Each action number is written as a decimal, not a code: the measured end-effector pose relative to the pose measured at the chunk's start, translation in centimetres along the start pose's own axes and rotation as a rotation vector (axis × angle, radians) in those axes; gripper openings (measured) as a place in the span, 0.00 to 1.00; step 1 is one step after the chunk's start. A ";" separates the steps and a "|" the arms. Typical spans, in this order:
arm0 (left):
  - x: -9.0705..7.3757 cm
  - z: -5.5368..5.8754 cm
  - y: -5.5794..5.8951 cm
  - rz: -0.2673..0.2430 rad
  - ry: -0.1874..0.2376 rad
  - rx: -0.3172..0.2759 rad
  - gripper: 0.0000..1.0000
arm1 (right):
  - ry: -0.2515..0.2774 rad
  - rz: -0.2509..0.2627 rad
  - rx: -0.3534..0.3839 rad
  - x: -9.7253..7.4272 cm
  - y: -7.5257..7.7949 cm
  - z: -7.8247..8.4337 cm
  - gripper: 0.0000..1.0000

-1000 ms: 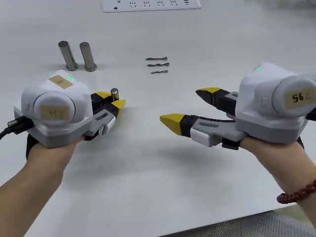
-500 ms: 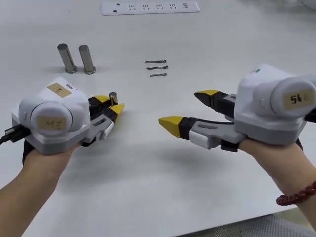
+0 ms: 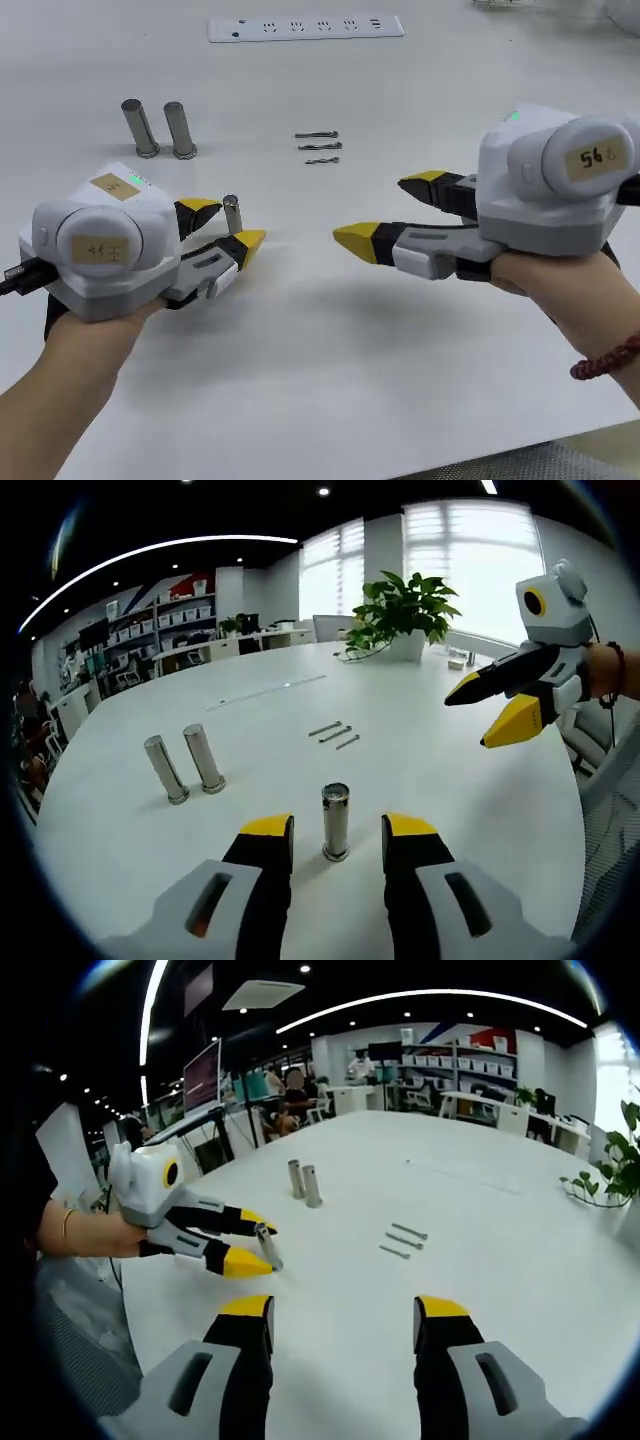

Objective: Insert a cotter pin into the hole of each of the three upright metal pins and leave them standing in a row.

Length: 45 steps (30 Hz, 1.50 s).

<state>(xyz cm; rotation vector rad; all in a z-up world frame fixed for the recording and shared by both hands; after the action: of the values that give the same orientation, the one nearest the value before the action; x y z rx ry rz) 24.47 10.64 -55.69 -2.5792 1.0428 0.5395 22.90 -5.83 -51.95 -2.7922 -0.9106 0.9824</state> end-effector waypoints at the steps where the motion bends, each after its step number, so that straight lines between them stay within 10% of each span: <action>1: -0.2 -0.1 0.0 -0.001 0.001 -0.002 0.35 | -0.004 0.001 -0.010 0.0 0.1 -0.3 0.52; 18: -3.2 -1.0 -0.3 -0.023 -0.020 -0.023 0.70 | -0.185 -0.033 -0.185 3.7 3.4 -4.2 0.44; 45: -5.2 -1.0 -1.0 -0.048 0.014 -0.032 0.98 | -0.450 -0.135 -0.461 9.0 4.0 -3.4 0.20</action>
<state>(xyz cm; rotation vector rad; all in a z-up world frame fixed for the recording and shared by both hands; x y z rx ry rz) 21.99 14.01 -52.30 -2.6324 0.9823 0.5317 32.56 -3.72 -55.11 -2.8410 -1.5321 1.5931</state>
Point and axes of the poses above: the centre of the closed fingertips' face, and the gripper's own axes: x roughly forward along the fingers, y roughly to its right, z roughly out of its underside, the point moved 4 cm from there along -x, roughly backward along the fingers, and after that the axes turned 11 degrees about x, right-handed, at the moved point
